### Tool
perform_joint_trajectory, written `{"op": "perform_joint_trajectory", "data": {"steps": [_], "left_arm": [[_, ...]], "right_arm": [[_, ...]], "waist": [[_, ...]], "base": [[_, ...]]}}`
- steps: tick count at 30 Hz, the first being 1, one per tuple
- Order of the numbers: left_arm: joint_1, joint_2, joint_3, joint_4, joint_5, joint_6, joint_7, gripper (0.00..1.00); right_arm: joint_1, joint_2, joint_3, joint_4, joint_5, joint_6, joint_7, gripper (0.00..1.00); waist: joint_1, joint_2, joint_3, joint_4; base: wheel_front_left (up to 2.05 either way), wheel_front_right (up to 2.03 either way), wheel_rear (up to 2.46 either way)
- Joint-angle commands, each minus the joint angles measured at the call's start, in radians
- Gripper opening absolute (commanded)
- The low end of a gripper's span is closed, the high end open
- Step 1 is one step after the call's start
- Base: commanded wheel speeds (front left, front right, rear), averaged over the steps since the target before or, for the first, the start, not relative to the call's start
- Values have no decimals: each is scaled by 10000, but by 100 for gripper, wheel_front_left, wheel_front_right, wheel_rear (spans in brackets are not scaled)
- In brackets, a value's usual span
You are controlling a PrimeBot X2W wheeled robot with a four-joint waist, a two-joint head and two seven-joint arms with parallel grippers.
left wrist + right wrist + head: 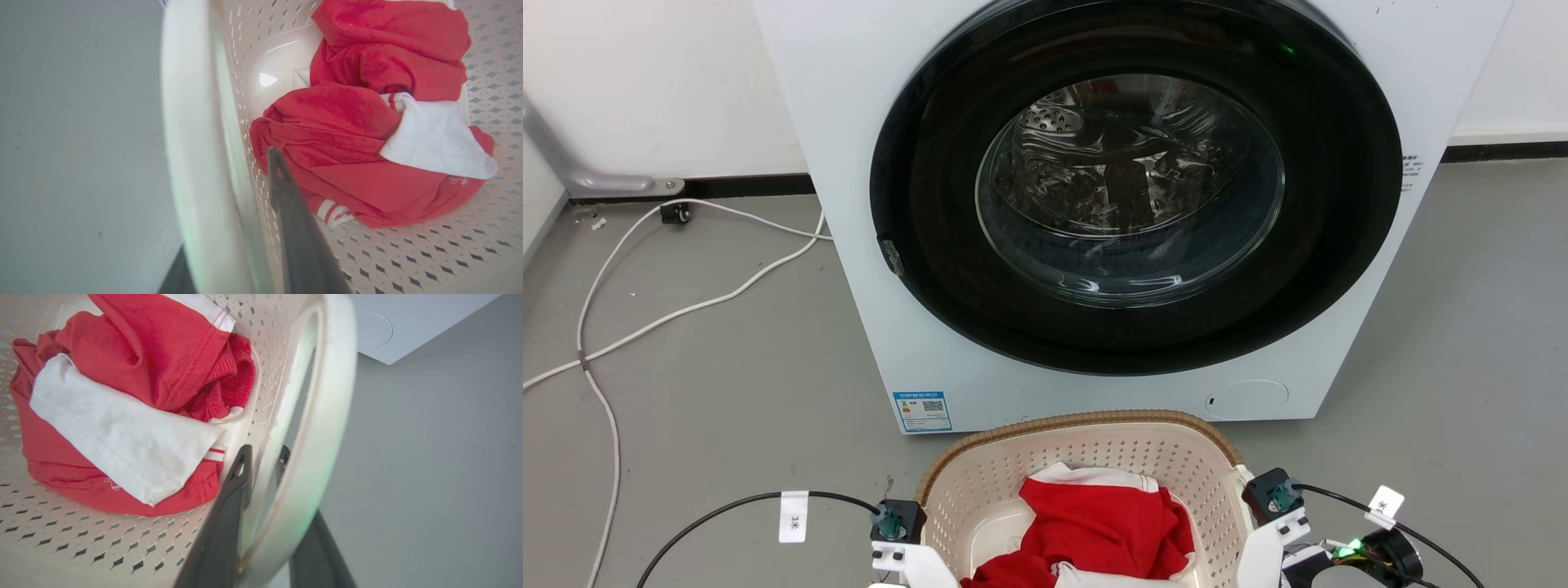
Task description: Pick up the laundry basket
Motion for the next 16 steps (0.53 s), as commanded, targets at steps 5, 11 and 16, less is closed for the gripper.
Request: {"op": "perform_joint_trajectory", "data": {"steps": [5,11,16], "left_arm": [[19,68,-207,-22,-93,-118,-31,0],[-24,129,-334,-21,-261,-119,-40,0],[-46,154,-407,-21,-369,-117,-33,0]], "right_arm": [[-18,-96,169,-23,149,-7,36,0],[-56,-125,318,-23,297,-7,29,0],[-83,-138,392,-22,391,-7,35,0]], "waist": [[1,-1,20,7],[1,-1,38,8],[1,-1,49,5]], "base": [[0,0,0],[0,0,0],[0,0,0]]}}
